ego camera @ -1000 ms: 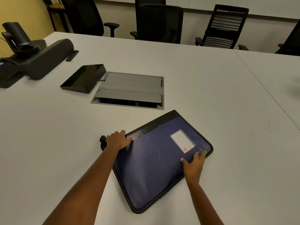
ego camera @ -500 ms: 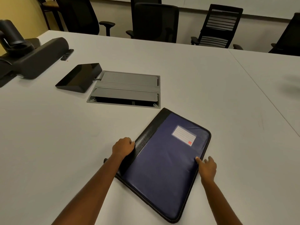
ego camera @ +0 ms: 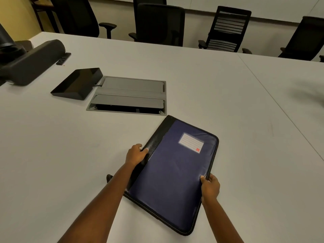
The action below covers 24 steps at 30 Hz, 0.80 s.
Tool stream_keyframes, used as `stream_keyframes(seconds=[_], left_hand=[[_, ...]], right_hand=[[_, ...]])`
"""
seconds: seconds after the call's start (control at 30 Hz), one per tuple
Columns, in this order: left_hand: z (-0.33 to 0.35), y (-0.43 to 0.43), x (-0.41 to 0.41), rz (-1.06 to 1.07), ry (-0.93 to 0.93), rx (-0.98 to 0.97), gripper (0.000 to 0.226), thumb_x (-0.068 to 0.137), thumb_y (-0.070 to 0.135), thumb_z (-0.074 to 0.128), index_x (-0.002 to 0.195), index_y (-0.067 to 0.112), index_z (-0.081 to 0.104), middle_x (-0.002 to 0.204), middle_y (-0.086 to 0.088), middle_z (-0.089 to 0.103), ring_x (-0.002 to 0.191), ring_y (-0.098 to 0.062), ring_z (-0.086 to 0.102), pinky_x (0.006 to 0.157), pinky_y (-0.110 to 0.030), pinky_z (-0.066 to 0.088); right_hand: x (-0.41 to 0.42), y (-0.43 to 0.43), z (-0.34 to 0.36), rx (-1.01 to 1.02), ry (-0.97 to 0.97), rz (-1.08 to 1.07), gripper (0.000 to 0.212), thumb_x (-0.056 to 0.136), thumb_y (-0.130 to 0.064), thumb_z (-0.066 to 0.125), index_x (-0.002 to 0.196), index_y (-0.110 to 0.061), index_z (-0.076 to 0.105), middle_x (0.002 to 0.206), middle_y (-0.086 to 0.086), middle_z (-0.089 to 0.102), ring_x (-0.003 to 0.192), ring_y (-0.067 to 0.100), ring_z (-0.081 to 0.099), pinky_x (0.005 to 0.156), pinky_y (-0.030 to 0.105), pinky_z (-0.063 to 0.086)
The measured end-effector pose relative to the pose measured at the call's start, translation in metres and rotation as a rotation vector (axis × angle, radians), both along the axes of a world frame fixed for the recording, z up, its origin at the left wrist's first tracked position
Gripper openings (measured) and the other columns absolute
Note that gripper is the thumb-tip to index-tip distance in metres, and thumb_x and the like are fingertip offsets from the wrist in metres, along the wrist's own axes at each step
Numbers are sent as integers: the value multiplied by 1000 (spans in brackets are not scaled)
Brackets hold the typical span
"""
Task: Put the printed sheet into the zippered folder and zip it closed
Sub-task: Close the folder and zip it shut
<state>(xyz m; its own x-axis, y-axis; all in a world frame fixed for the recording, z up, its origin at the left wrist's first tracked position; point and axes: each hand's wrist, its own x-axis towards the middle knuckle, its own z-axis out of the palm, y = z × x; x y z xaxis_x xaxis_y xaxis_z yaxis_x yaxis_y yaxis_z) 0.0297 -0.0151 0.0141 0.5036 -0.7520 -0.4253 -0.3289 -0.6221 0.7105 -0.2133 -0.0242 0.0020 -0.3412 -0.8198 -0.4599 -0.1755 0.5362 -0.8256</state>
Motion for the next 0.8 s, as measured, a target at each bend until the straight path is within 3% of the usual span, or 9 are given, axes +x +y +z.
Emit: stream_keyframes(seconds=[0.13, 0.2, 0.23, 0.3, 0.6, 0.8], left_hand=[[-4, 10, -2, 53, 51, -2, 48, 91, 29, 57, 129, 1, 49, 128, -18, 58, 119, -32, 54, 101, -34, 39], [-7, 16, -3, 74, 59, -29, 21, 90, 29, 57, 96, 10, 64, 93, -14, 66, 93, -31, 60, 85, -32, 43], [-8, 19, -2, 104, 67, -54, 22, 90, 29, 58, 72, 17, 57, 70, -8, 58, 76, -28, 55, 73, -31, 41], [-13, 24, 2, 175, 68, -71, 44, 90, 28, 58, 53, 17, 37, 52, -3, 35, 57, -23, 38, 58, -29, 28], [-7, 43, 49, 364, 99, -102, 30, 90, 28, 57, 69, 7, 55, 73, -13, 53, 72, -24, 48, 68, -29, 35], [-11, 44, 72, 413, 66, -41, 39, 89, 26, 59, 54, 16, 45, 76, -15, 54, 76, -25, 49, 71, -28, 36]], right_hand=[[-2, -8, 10, -42, -9, 11, 39, 91, -3, 48, 130, 1, 42, 135, 20, 49, 122, 39, 46, 105, 48, 36], [-3, -14, 16, -63, -4, 32, 39, 91, -2, 48, 129, 1, 44, 133, 20, 51, 121, 38, 48, 105, 49, 37], [-2, -18, 18, -73, -3, 48, 38, 91, -2, 49, 128, 1, 45, 132, 20, 52, 120, 38, 49, 105, 50, 39], [3, -23, 25, -93, 1, 96, 37, 90, -2, 49, 127, 0, 47, 130, 20, 54, 117, 39, 51, 104, 52, 40], [63, -33, 39, -124, -33, 235, 36, 89, -5, 53, 124, 1, 51, 126, 19, 57, 114, 39, 54, 102, 52, 43], [91, -42, 33, -78, 1, 283, 35, 89, -2, 53, 123, 2, 50, 127, 21, 57, 114, 39, 54, 103, 48, 43]])
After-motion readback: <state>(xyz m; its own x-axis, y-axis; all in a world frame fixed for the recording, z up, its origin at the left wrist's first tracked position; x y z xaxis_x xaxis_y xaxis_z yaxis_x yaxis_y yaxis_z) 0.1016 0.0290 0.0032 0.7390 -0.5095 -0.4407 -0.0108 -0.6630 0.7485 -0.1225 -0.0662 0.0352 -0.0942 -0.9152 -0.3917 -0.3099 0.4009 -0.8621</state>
